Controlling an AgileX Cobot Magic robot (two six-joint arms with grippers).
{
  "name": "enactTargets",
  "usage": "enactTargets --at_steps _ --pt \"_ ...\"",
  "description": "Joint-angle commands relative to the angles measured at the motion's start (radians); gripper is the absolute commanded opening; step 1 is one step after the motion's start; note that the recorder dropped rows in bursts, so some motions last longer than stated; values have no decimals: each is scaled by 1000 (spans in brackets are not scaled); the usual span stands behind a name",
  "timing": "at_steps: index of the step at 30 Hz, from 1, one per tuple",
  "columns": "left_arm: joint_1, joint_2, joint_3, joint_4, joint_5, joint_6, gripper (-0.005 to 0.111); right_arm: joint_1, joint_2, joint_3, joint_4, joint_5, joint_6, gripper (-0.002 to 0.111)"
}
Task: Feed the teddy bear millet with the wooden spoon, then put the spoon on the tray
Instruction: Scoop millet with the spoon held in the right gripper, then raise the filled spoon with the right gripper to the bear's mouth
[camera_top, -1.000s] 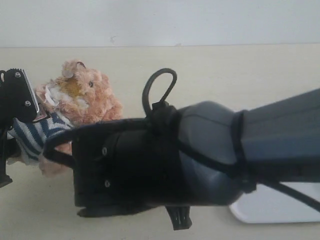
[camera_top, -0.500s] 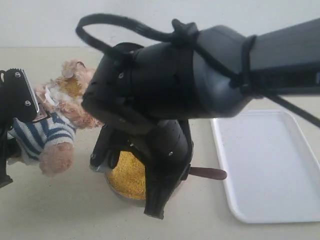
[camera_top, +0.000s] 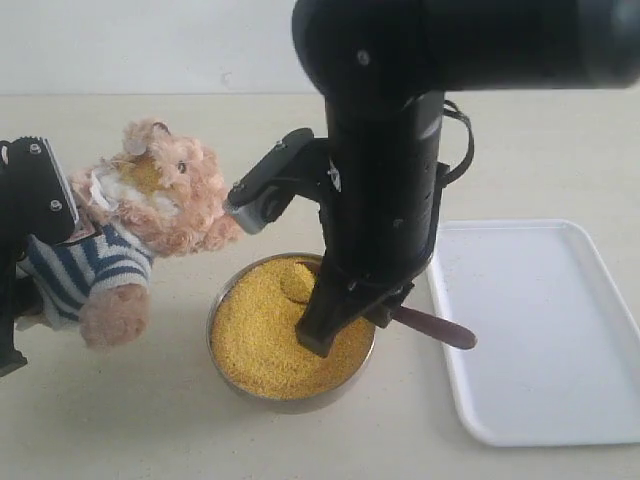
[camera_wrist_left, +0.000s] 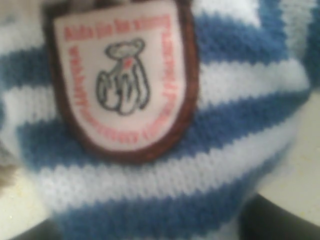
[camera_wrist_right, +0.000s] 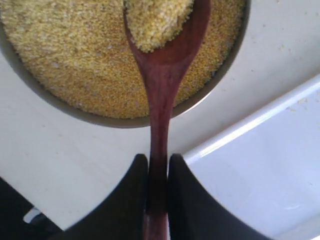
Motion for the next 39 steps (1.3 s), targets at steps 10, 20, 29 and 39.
enactTargets --at_steps 10,20,29,39 --pt "-4 -2 4 -17 -27 -14 4 -73 -66 -6 350 -40 -127 0" --pt "-4 -2 4 -44 -49 -14 4 -69 -30 -200 362 -47 -62 0" --pt "-4 -2 4 -44 -49 -14 4 -34 109 -398 361 -3 -33 0" --pt "-4 -2 4 -44 -49 -14 4 -34 216 -522 365 5 0 0"
